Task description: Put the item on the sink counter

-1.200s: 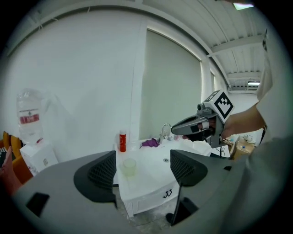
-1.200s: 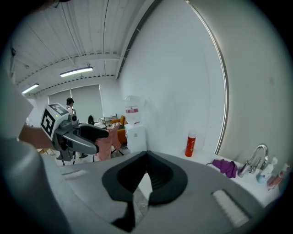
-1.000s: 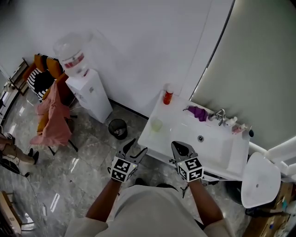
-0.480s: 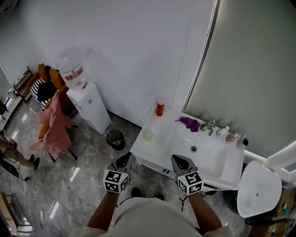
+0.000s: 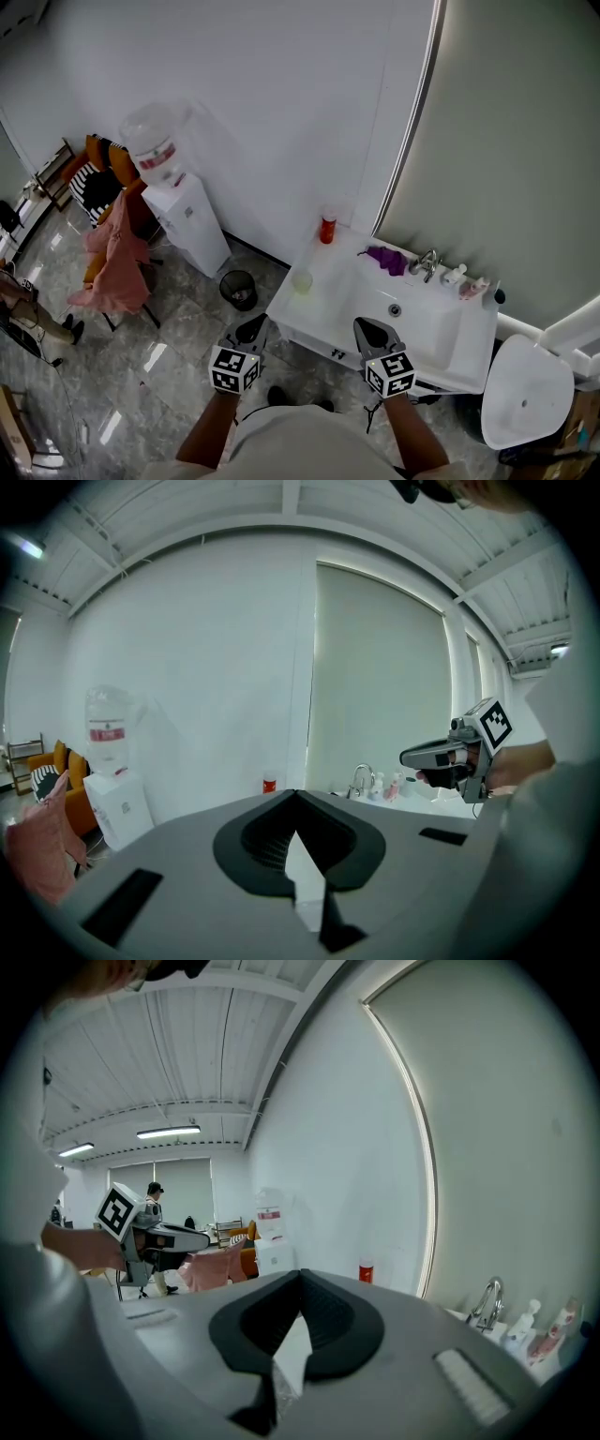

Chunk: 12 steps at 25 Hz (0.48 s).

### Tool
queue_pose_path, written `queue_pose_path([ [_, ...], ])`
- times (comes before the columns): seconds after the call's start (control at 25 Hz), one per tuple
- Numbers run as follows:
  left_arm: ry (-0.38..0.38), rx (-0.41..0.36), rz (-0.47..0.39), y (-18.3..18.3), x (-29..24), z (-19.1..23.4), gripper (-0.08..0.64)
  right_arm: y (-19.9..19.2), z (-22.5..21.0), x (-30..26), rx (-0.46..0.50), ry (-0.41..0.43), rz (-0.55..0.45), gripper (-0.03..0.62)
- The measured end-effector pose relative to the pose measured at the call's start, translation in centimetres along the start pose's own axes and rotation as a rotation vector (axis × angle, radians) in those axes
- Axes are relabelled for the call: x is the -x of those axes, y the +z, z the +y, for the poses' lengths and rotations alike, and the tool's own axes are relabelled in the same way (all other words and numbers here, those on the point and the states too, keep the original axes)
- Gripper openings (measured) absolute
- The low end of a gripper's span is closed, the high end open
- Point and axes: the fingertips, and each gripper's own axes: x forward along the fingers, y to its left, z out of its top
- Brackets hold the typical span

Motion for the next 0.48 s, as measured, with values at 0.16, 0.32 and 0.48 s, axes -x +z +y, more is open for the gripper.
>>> queue_pose_path([
  [0.16, 0.006, -0.001, 0.002, -0.1, 0.0, 0.7, 0.008, 0.0, 0.0, -0.4, -0.007, -0.003, 0.002, 0.011],
  [0.32, 0.007, 0.008, 0.003, -0.1, -0.1, 1.3, 0.008, 0.1, -0.1, -0.9, -0.005, -0.007, 0.005, 0.011],
  [0.48, 0.008, 0.015, -0.001, -0.1, -0.2, 1.7, 0.008, 0.2, -0.3, -1.2, -0.01, -0.009, 0.002, 0.011],
])
